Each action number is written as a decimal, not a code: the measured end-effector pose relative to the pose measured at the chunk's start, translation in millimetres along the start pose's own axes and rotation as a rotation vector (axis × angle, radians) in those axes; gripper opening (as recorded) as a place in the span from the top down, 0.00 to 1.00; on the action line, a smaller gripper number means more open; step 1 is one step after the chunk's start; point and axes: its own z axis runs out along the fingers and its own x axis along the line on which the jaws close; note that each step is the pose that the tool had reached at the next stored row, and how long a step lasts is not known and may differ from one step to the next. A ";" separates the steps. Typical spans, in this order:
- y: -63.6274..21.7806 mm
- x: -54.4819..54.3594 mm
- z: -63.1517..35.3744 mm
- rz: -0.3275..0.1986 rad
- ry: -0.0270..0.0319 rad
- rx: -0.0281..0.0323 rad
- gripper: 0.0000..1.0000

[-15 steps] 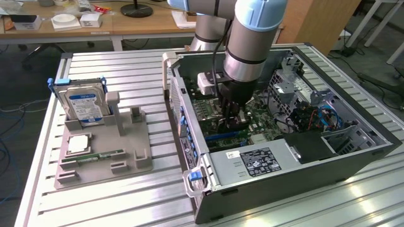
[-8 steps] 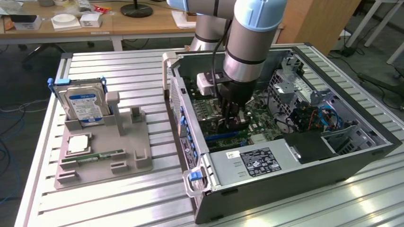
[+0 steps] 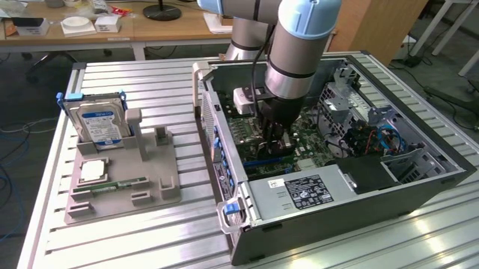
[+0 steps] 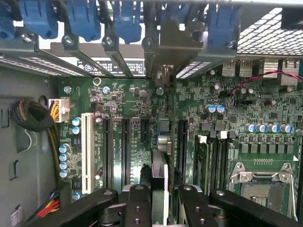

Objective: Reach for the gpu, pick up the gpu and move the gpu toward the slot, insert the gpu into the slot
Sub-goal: 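Insert the gpu into the slot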

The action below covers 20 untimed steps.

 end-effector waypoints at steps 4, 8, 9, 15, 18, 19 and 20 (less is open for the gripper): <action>0.0 0.0 0.0 0.000 0.0000 0.0000 0.73; 0.0 0.0 0.0 0.000 0.0000 0.0000 0.73; -0.9 0.0 0.1 0.000 -0.0001 -0.0001 0.73; -5.0 0.0 0.2 0.000 0.0000 -0.0001 0.73; -2.7 0.0 0.6 0.000 -0.0001 0.0001 0.73; -2.4 0.0 0.8 0.000 0.0000 0.0000 0.73; -2.3 0.1 0.9 0.000 0.0001 -0.0001 0.73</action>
